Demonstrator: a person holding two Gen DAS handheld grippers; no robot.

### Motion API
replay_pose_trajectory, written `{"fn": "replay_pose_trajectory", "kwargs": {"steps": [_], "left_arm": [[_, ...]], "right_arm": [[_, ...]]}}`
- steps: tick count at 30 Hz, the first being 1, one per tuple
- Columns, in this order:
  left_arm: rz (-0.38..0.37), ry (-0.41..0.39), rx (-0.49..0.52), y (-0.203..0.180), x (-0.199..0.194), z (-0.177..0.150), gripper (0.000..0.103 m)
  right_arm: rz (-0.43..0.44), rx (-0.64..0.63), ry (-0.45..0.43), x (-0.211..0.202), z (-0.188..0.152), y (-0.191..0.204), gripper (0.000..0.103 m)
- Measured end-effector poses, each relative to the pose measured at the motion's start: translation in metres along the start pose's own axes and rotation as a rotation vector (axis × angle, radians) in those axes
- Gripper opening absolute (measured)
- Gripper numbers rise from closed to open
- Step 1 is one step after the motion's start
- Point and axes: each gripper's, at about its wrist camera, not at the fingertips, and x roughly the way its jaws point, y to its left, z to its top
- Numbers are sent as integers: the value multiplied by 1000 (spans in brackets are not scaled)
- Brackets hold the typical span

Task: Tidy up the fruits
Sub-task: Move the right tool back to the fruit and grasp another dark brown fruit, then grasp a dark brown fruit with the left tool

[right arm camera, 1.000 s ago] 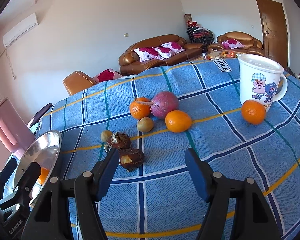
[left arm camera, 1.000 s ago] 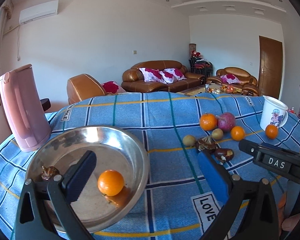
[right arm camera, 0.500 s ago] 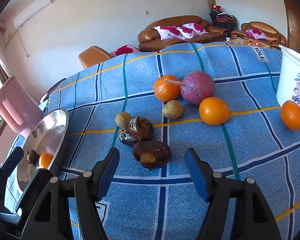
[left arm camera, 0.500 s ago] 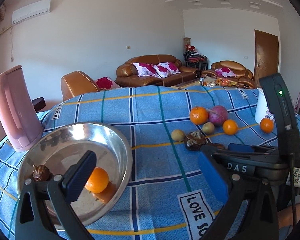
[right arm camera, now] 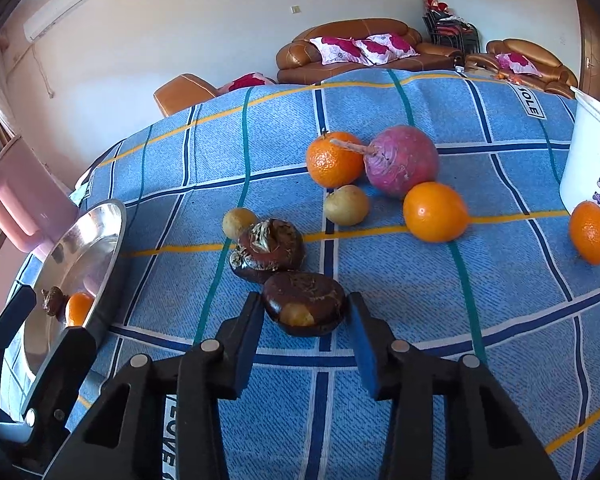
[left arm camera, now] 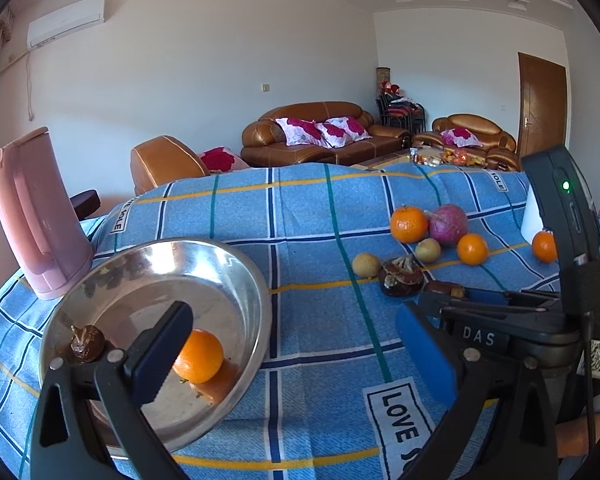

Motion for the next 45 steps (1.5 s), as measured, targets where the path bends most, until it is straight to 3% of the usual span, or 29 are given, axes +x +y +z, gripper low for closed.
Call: {"fn": "replay_pose_trajectory", "kwargs": {"steps": [5, 10, 16, 24, 30, 37, 40, 43, 45], "left_arm": [[1, -4, 26, -6, -1, 0, 103], [-60, 16, 6, -14, 8, 5, 103], [-111, 120, -47, -33, 46, 18, 101], [-172, 240, -104, -62, 93, 30, 81], [-190, 348, -108, -82, 123, 31, 75], [-180, 351, -85, -89, 124, 32, 71], [-189, 340, -93, -89, 123, 35, 46], [-249, 328, -86, -90, 119, 35, 45], [-246, 280, -89, -86, 109, 39, 46]], "right_arm": [[-31, 10, -93, -22, -2, -8, 44], [-167, -35, -237, -48, 0, -10, 44], [-235, -19, -331, -68, 4, -17, 44], [-225, 46, -335, -69, 8, -34, 45], [-225, 67, -345, -73, 7, -41, 45], [-222, 78, -342, -72, 9, -45, 45], [-226, 89, -348, -73, 9, -48, 44], [-239, 111, -355, -75, 9, -53, 44], [-253, 125, -362, -75, 9, -57, 44]]}}
